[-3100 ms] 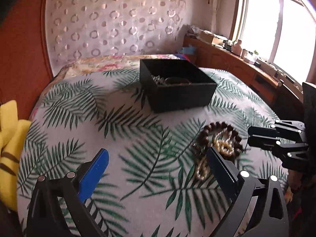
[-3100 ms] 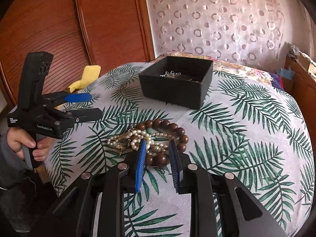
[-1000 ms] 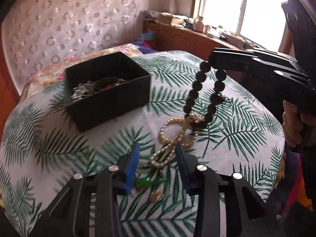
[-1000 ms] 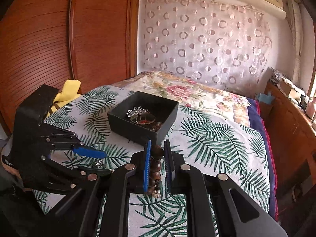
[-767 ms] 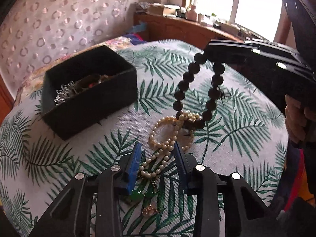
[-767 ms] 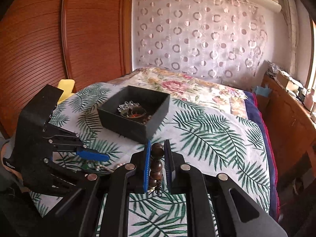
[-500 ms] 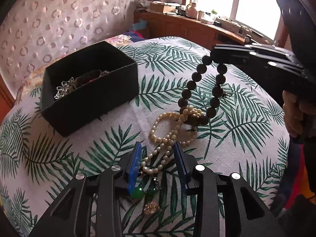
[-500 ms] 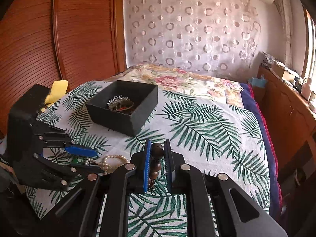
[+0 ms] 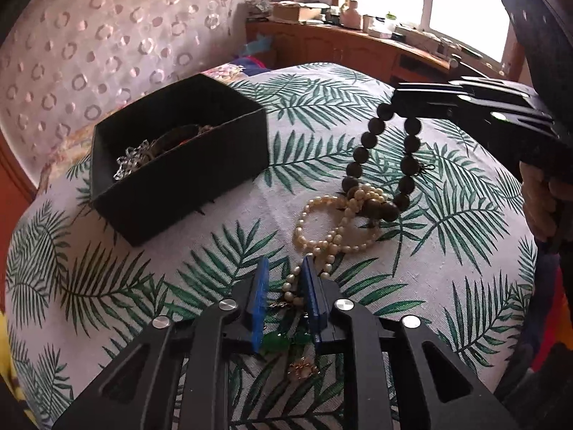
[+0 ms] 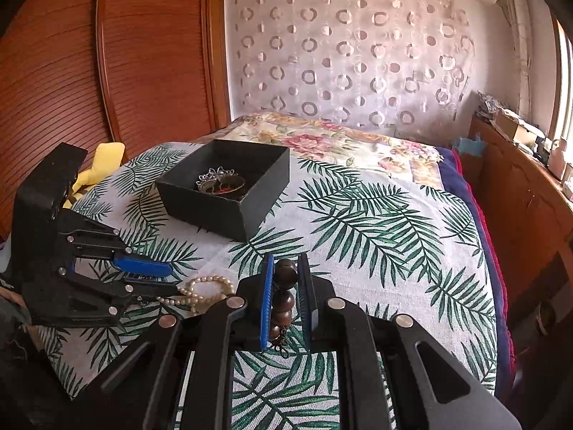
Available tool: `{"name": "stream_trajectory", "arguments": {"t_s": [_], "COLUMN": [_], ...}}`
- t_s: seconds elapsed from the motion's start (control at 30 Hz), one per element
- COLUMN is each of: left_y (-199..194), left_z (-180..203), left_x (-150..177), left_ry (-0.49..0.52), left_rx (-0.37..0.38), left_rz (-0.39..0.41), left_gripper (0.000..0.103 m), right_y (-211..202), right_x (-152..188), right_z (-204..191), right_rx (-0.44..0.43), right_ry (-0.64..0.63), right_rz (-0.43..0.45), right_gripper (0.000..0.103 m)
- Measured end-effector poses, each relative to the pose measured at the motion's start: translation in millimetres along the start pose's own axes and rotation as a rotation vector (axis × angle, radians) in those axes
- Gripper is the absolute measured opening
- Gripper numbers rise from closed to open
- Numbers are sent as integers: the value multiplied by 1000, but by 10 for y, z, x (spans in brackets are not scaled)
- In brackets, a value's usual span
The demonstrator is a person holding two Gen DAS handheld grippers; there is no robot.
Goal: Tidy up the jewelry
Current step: 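Lower the bead strand into the box with the right tool while left drops pearls in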
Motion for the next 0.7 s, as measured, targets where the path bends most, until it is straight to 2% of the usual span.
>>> {"name": "stream_trajectory", "arguments": {"t_s": [0.03,0.17,0.5,0.7], "left_y": [-2,-92,-989,-1462], "left_z": [37,82,-39,-125], "left_x": [-3,-20,-383,-631], "left_ry": [11,20,-68,-94], "left_rx": [12,8,34,19], "left_rz": [-1,26,253,351], "left_gripper": [4,3,3,3], "right_y": [0,-7,48,54], "right_x": [-1,19,87,45], "right_z": [-3,22,87,74], "right_rx": [0,2,7,27], "right_ry": [1,4,12,-6], "right_rz": [-1,-7,-25,-25], "right_gripper": [15,15,15,15]}}
Point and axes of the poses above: each gripper's, at about its wrist camera, not at the fingertips, and y roughly the way its jaws point, z to its right, x to its underside, the point moved 5 cm from there along y, roughly the way its jaws point, and after that the axes turned 7 degrees about -z, right-handed, at the moved point
